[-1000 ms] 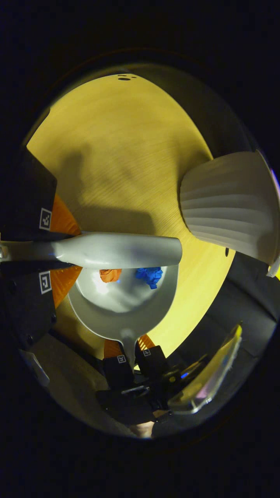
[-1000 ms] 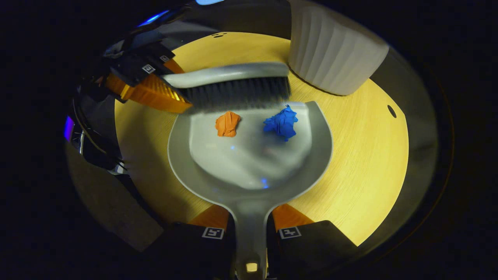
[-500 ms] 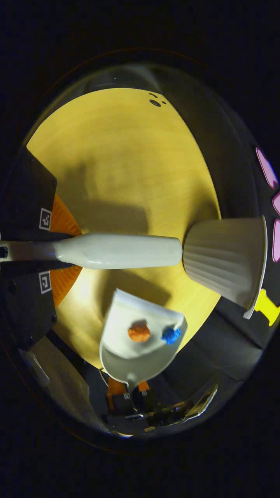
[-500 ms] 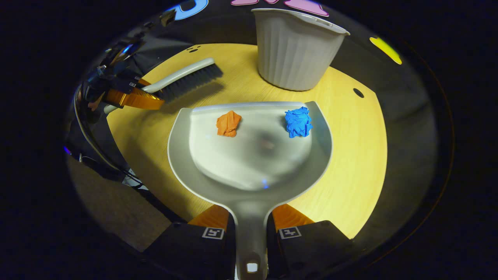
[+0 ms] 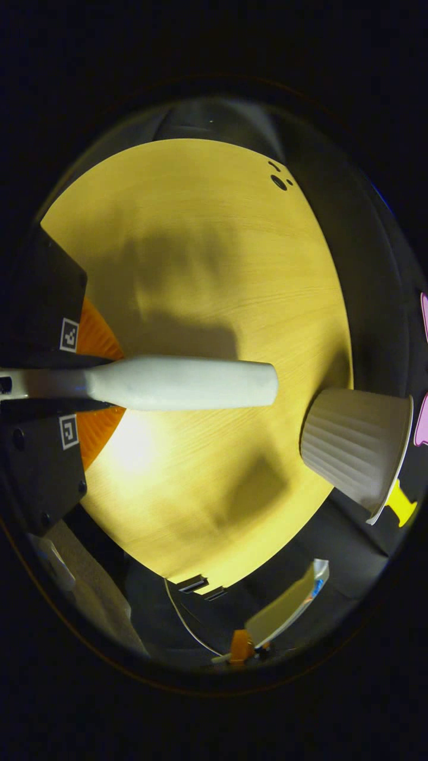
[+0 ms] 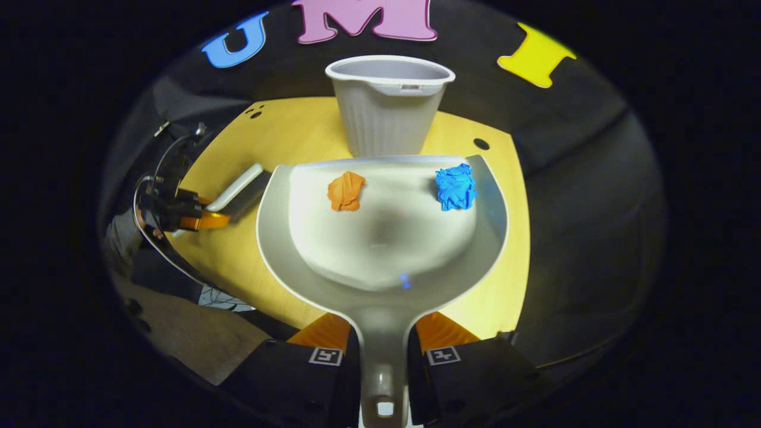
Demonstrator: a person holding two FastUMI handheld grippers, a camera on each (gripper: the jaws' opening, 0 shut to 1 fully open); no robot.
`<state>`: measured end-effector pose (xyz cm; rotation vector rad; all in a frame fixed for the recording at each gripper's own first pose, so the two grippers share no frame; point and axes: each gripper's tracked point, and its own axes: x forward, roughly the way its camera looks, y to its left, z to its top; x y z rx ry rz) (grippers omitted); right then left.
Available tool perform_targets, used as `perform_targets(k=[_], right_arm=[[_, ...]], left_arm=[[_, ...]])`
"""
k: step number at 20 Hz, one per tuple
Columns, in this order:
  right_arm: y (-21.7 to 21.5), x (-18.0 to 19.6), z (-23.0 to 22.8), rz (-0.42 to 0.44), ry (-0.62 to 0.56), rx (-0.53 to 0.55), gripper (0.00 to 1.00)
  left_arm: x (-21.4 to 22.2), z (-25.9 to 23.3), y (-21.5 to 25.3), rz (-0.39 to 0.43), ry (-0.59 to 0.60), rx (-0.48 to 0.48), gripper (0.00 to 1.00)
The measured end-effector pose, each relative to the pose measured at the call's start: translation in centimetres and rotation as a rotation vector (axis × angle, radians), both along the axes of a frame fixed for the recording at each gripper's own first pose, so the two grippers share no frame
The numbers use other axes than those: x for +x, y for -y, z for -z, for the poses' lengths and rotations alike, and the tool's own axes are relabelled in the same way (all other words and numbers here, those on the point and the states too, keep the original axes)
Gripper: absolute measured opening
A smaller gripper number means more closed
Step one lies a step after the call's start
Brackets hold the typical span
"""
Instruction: Pick up the small broom and dustpan from the desktop, sweep the trash into the dustpan with the broom, and then empty the trash into the garbage bin.
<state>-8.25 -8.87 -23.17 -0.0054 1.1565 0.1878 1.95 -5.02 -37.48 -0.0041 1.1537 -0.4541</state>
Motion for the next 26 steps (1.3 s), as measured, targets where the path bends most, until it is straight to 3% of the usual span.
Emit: perform_targets(k=[5,7,8,9,12,20,21,22,26], right_arm=[[1.4,4.3,-5.9,0.097,0.057,-0.002,0.36],[2.6,6.5,-7.2,0.129,0.065,-0.017,0.36],[3.0,7.5,-7.4,0.136,0.069,-0.023,0.31],[3.4,8.7,-7.8,0.139,0.065,-0.031,0.36],[4.5,12.4,-8.5,0.144,0.063,-0.079,0.36],[4.7,20.2,-8.9,0.050,0.004,-0.239,0.36],[4.6,20.9,-8.9,0.027,-0.015,-0.258,0.31],[4.7,21.5,-8.8,0.000,-0.037,-0.292,0.36],[5.4,23.2,-9.4,-0.101,-0.117,-0.430,0.36]], left_arm=[[-1.0,1.1,-2.2,0.032,0.004,-0.024,0.21],[-1.3,1.5,-3.0,0.024,0.001,-0.033,0.24],[-1.5,1.6,-3.5,0.016,0.001,-0.038,0.24],[-1.6,1.6,-3.9,0.008,0.003,-0.045,0.24],[-1.9,2.0,-4.6,0.003,0.000,-0.054,0.24],[-1.3,2.5,-5.1,0.021,0.005,-0.081,0.24],[-1.1,2.5,-5.4,0.018,0.004,-0.085,0.24],[-1.1,2.7,-5.6,0.016,0.001,-0.086,0.24],[-1.1,3.0,-6.1,0.013,-0.002,-0.091,0.24]])
